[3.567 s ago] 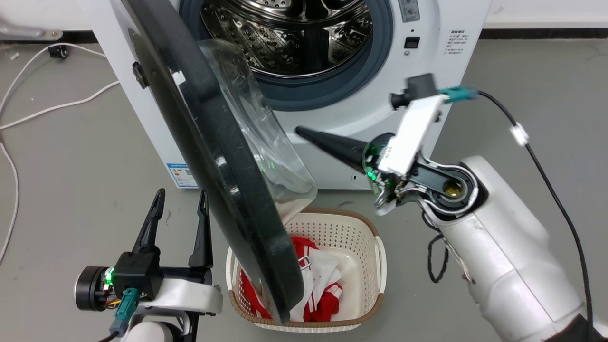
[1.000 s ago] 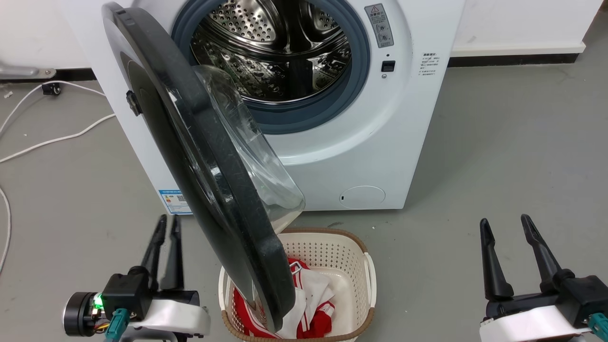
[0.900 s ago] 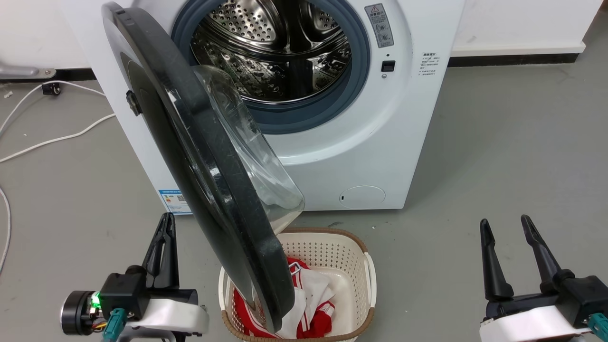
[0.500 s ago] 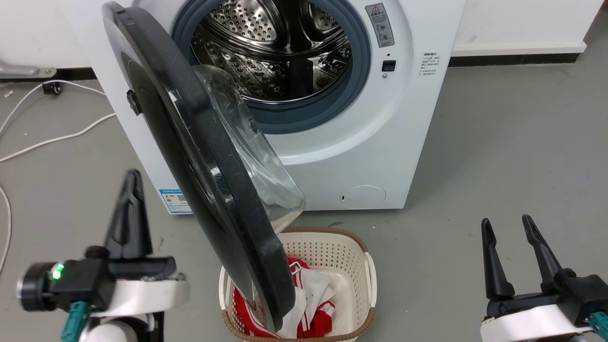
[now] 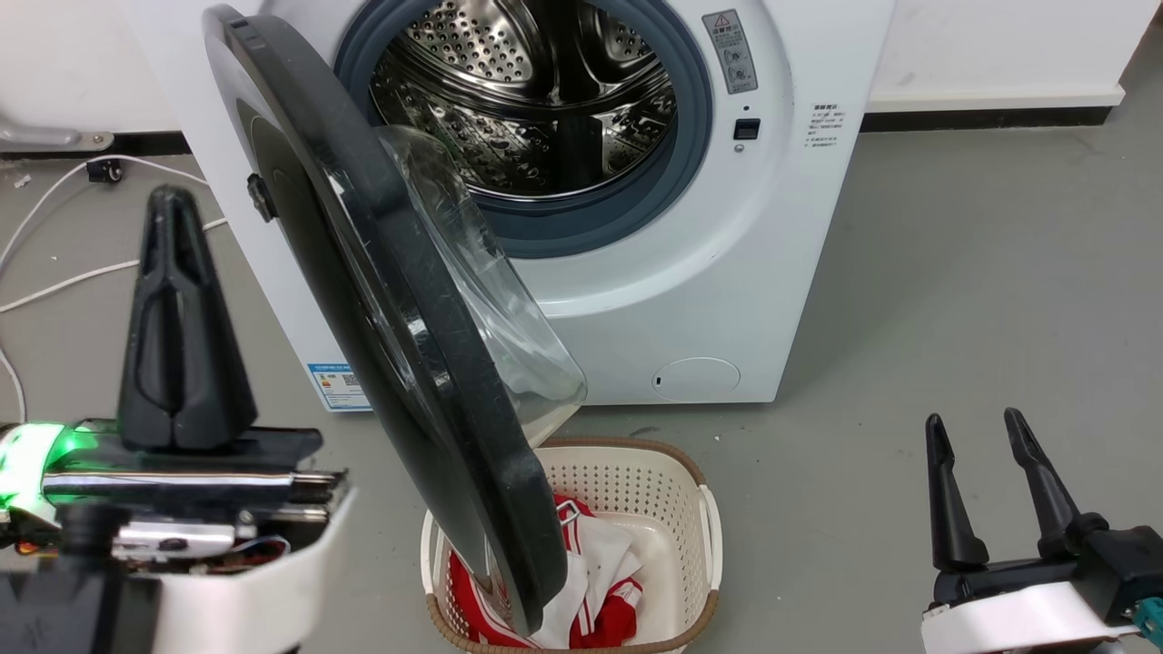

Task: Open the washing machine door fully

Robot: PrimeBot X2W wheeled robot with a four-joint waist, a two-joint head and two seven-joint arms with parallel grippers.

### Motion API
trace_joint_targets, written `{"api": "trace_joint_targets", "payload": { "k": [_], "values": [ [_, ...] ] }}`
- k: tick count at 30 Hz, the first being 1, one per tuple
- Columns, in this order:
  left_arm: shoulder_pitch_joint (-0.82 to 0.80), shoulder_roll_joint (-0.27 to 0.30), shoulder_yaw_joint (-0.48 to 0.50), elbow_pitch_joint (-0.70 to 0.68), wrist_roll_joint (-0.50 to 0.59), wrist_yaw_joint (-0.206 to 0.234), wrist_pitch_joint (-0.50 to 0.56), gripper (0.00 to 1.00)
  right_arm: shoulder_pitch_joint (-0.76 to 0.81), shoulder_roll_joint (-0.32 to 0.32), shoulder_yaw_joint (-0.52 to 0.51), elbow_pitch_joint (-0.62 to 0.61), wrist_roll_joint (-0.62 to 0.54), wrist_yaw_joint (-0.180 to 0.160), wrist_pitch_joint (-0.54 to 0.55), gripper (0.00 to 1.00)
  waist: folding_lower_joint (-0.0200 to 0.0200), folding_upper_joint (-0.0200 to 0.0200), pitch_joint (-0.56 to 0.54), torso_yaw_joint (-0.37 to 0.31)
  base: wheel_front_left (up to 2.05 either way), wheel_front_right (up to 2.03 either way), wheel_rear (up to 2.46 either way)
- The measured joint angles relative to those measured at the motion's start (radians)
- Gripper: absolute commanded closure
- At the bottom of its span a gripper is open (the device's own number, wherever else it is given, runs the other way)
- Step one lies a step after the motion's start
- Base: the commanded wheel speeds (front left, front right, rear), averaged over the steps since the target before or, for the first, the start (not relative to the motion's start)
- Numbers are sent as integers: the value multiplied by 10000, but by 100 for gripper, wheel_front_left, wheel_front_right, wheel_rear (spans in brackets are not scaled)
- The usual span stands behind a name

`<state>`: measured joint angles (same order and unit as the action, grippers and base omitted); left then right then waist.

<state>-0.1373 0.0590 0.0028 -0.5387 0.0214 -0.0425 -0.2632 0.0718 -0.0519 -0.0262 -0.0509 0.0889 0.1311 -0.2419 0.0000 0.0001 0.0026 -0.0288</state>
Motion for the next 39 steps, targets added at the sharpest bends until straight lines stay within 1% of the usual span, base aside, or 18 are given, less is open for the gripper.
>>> {"api": "trace_joint_targets", "payload": {
  "k": [4,8,12,16,19,23,29,34,39],
  "values": [
    [-58,29,-690,-489,-12,-205,2,100,2,0,17,4,10,0,8,0,0,0,-19,-46,0,0,0],
    [357,12,-1634,-407,-531,-443,0,100,3,0,58,31,65,0,23,0,0,0,-59,-114,0,0,0],
    [937,4,-2594,-65,-934,-633,184,100,18,0,61,58,105,0,59,0,1,0,-102,-143,0,0,0],
    [1479,38,-3530,391,-1409,-723,763,100,93,0,71,90,165,0,105,0,1,0,-125,-109,0,0,0],
    [1863,171,-3939,771,-1592,-769,1091,100,94,0,102,117,186,0,127,0,1,0,-133,-89,0,0,0],
    [2421,291,-4253,1563,-1753,-775,1685,100,96,0,125,155,253,0,140,0,1,0,-136,-67,0,0,0],
    [2738,278,-4468,2763,-1697,-523,2088,100,100,0,165,222,351,0,169,0,1,0,-77,-46,0,0,0],
    [2376,182,-4454,3430,-1578,-203,1965,100,98,0,201,268,443,0,199,0,1,0,-21,-89,0,0,0],
    [1962,58,-4403,3971,-1720,92,1678,100,84,0,280,334,514,0,226,0,1,0,59,-162,0,0,0]
  ]
}}
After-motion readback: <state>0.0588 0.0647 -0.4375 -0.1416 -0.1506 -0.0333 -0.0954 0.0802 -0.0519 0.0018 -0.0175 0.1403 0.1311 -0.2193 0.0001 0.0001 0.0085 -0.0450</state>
